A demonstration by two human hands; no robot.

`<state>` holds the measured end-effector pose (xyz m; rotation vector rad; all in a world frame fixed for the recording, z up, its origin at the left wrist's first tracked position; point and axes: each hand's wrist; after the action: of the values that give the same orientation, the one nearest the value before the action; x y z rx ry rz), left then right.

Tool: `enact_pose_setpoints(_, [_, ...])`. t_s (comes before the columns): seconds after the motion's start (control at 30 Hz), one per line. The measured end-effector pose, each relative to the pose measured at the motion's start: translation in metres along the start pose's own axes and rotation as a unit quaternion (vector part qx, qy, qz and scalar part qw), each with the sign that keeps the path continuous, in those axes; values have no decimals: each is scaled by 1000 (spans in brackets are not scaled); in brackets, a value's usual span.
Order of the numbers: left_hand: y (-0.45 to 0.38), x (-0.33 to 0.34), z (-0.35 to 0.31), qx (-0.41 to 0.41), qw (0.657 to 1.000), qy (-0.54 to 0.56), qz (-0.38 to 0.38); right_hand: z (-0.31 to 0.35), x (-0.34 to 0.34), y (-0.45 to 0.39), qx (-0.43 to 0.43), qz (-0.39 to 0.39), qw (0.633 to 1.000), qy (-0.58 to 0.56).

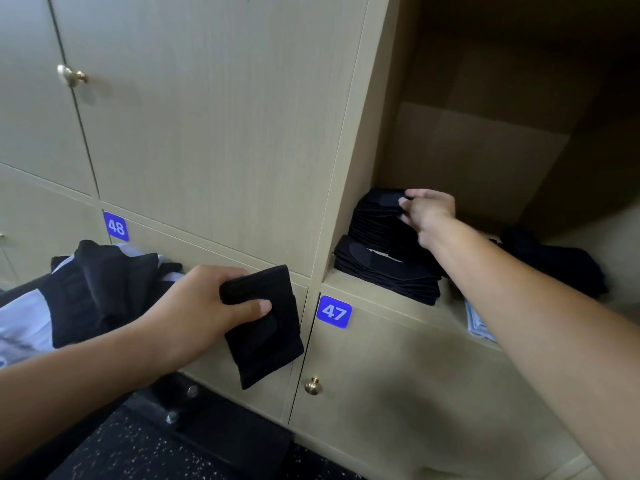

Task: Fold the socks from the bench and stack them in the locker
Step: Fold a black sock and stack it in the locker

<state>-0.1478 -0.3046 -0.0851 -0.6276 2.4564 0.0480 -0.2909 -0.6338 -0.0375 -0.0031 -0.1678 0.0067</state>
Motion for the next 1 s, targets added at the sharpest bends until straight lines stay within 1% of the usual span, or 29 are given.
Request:
enact_pose_setpoints(0.13, [1, -1, -1, -3, 1000, -3, 4, -4, -1, -4, -11, -4, 999, 31])
enact_pose_setpoints(0.2, [2, -2, -1, 1, 1000, -10, 7, -6, -2, -7, -44, -8, 995, 87])
enact_pose_setpoints(0.3, [3, -5, -1, 2, 1000, -12, 4, -10, -2, -13, -101, -24, 978, 179])
enact_pose_setpoints(0.37, [4, -7, -1, 0, 1000, -14, 3, -11, -2, -15, -113, -28, 971, 208])
enact_pose_setpoints(0.53, [5, -11, -1, -15, 1000, -17, 4, -3, -6, -13, -141, -36, 963, 228])
enact_pose_setpoints(0.73, [7, -17, -4, -32, 999, 24, -5, 4, -20, 7, -170, -41, 956, 237])
enact_pose_setpoints(0.87, [9, -21, -9, -40, 997, 70, -6, 11, -35, 42, -177, -9, 954, 243])
enact_pose_setpoints(1.0, [9, -26, -12, -37, 993, 108, -15, 18, -47, 89, -206, 35, 945, 252])
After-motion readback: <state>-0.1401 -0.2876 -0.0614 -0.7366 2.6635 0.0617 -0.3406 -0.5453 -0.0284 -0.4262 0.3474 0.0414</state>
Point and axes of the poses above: each hand's wrist, its own y-axis away from the middle knuckle, its own x-axis out of the palm, z = x × y, and after that the axes turned 8 degrees about -y, right-handed
